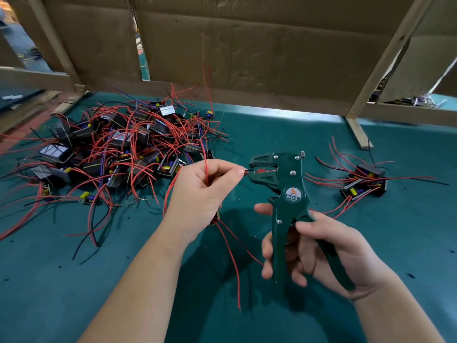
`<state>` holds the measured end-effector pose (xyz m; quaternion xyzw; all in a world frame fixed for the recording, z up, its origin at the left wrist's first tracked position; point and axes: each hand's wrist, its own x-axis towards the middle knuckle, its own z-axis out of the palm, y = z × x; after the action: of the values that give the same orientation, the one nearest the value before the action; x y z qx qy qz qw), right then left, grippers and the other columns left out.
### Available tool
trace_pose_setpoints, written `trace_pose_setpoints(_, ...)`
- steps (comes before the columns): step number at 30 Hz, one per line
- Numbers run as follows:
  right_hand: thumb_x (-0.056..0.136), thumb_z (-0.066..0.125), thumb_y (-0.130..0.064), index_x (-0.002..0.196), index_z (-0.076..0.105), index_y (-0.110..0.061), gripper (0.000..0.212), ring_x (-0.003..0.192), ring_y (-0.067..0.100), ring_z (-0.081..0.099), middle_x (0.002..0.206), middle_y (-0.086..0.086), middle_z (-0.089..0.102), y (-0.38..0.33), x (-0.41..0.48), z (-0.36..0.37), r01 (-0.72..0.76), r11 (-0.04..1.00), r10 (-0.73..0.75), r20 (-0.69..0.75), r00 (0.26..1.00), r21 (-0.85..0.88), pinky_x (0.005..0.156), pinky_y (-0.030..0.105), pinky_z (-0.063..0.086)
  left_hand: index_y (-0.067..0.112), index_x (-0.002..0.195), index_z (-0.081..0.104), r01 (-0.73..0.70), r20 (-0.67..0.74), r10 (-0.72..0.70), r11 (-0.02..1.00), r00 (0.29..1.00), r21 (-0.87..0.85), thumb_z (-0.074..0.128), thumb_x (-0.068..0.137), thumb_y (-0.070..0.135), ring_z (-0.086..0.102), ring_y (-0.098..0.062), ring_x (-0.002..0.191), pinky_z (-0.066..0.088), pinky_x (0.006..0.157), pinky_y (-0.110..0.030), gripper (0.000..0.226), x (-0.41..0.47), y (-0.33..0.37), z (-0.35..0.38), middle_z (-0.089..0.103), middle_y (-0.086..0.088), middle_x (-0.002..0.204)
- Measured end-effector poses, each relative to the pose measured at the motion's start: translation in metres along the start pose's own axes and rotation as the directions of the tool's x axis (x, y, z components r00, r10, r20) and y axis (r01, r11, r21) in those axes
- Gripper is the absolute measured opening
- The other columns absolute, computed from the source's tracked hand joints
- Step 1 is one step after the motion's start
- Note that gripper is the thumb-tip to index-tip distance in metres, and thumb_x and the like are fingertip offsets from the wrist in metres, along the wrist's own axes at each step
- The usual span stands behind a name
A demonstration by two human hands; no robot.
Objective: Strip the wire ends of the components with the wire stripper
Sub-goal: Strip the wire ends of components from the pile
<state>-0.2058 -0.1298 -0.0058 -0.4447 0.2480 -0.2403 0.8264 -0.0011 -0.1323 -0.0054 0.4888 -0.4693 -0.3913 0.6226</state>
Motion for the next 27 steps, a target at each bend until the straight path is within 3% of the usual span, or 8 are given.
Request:
trace_pose_setpoints(5,0.075,0.074,-0.035,0.13,0.055,-0.007,0.065,0.077,0.043,0.066,0.089,0.027,0.063,0.002,0.0003,0.0009,0.04,0.999,-0.039,0.018,0.999,-0.011,0.042,0.024,0.041,0.028,0.071,0.075,-0.046,0.005,0.046,0.999,0.999,0.012,0.068,0.084,0.015,0.031,-0.019,0.048,0.026,0.042,-0.02,0.019,-0.0005,0.0015,-0.0005,0.044,-0.011,0.057)
trace_pose_setpoints(9,0.075,0.075,-0.037,0.127,0.057,-0.008,0.062,0.075,0.043,0.066,0.087,0.026,0.063,0.0033,-0.0008,0.0007,0.044,0.998,-0.044,0.002,0.999,-0.055,0.04,0.023,0.04,0.027,0.07,0.076,-0.065,-0.004,0.065,0.998,0.998,0.024,0.07,0.084,0.011,0.034,-0.007,0.043,0.028,0.044,-0.017,0.022,-0.0015,0.0006,-0.0021,0.047,0.012,0.044)
trace_pose_setpoints(17,0.077,0.074,-0.039,0.122,0.06,-0.011,0.055,0.073,0.042,0.066,0.085,0.025,0.064,0.0049,0.0003,0.0006,0.044,0.995,-0.046,-0.014,0.999,-0.094,0.038,0.023,0.04,0.028,0.073,0.076,-0.064,0.006,0.064,0.998,0.998,0.02,0.07,0.076,0.025,0.03,-0.018,0.046,0.026,0.043,-0.022,0.007,-0.0025,0.0022,-0.0027,0.041,0.001,0.046)
trace_pose_setpoints(27,0.076,0.075,-0.042,0.112,0.063,-0.015,0.046,0.069,0.04,0.067,0.081,0.023,0.065,0.007,-0.0001,0.0009,0.033,0.992,-0.045,-0.092,0.995,-0.125,0.038,0.021,0.036,0.028,0.074,0.071,-0.084,0.028,0.082,0.991,0.996,0.103,0.066,0.08,0.028,0.034,-0.018,0.043,0.032,0.042,-0.022,0.008,-0.0013,-0.0015,-0.0041,0.04,0.01,0.043)
